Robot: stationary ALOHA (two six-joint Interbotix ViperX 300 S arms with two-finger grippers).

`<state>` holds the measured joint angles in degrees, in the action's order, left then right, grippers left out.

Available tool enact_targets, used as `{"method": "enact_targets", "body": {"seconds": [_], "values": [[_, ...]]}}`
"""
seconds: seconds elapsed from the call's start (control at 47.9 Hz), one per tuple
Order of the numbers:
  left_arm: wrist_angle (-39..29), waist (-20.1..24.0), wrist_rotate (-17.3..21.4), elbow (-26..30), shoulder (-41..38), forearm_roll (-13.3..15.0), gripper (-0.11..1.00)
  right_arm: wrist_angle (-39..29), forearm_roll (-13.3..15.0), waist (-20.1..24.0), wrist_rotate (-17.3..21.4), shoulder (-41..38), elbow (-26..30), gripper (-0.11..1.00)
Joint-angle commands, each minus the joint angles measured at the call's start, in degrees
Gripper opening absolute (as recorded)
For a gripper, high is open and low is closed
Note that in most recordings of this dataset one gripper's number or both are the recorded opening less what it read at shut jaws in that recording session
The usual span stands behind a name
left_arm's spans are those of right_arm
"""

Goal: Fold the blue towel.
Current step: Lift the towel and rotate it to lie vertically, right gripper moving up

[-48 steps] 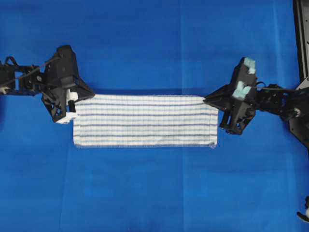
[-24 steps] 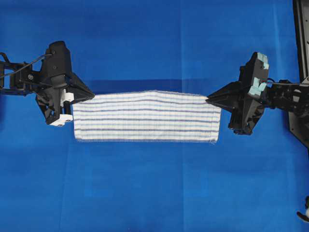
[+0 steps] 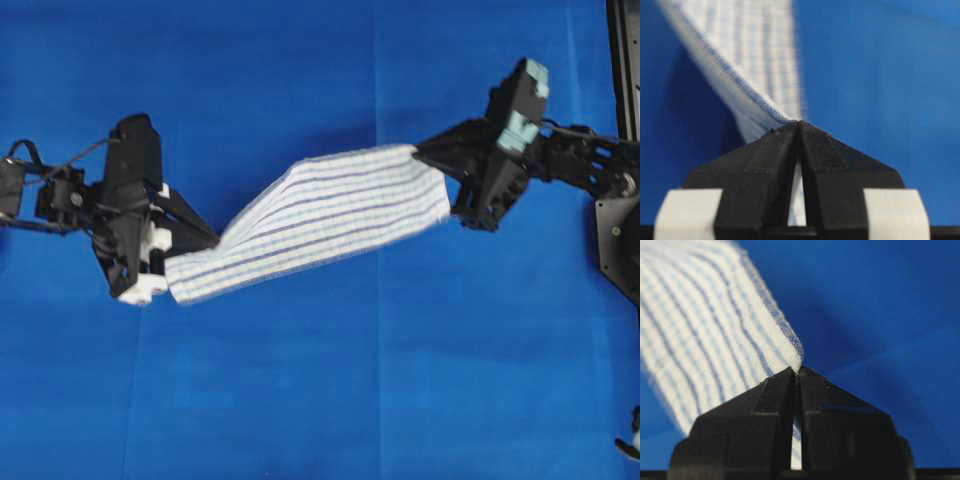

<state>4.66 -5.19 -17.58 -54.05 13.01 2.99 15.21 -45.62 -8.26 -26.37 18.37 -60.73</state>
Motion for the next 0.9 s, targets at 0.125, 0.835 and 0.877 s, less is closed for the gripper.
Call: {"method": "enact_targets", "body": {"seconds": [0.125,0.835,0.877], "values": [[1.14,-1.49,-3.08,6.68,-3.25,0.09,0.01,-1.67,0.09,-5.36,-3.60,-2.64,6.24,0.03],[2.11,-3.87,-3.16,28.65,-18.11,0.00,0.01,-3.52,0.09,-14.85,-13.80,-10.11,19.69,0.02],[2.55,-3.87,-3.08,29.71,-18.90,0.00,0.01,-3.52,0.09,-15.12,-13.97,-10.02,19.60,0.02]]}}
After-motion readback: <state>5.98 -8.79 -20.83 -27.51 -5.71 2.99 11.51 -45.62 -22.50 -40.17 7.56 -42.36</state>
